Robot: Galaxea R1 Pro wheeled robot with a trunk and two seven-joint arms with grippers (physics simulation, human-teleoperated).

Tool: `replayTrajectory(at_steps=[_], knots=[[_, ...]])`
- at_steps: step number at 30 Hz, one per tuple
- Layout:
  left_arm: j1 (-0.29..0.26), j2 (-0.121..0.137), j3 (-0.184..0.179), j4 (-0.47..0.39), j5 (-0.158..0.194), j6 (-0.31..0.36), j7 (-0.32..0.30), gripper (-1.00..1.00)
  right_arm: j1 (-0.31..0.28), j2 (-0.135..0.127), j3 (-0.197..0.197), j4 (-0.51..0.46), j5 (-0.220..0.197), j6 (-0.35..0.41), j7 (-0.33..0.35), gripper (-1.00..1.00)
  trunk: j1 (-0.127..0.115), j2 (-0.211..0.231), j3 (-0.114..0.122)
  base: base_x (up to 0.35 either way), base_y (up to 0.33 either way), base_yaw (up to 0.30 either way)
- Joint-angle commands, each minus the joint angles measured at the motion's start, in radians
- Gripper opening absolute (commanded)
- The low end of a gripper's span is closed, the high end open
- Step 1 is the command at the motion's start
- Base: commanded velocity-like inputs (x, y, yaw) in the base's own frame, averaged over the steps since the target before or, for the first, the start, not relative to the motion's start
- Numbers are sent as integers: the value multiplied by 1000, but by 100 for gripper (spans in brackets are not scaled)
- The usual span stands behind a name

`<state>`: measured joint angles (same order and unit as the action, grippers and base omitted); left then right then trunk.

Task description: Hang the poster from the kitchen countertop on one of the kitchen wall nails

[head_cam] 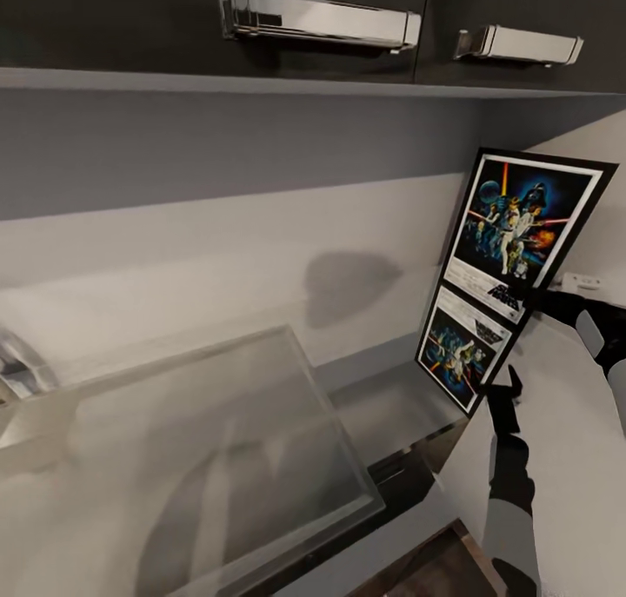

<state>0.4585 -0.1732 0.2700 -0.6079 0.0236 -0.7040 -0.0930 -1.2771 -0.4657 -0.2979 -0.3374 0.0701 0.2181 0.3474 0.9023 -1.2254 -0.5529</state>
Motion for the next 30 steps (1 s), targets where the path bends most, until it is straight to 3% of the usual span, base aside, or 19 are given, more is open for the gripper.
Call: replayTrajectory(at_steps=[1,6,30], knots=[[0,-1,5,-1,2,0,-10,100,-1,1,-9,-2,8,6,7,100,0,-1,-3,0,0,0],[0,-1,-1,-1,3,2,-10,100,-1,1,-8,-3,7,5,9,100,-8,13,-4,0,0,0],[0,-1,-4,-1,4,4,-11,100,-1,1,-10,-52,5,7,12,100,-100,181,54,0,0,0]])
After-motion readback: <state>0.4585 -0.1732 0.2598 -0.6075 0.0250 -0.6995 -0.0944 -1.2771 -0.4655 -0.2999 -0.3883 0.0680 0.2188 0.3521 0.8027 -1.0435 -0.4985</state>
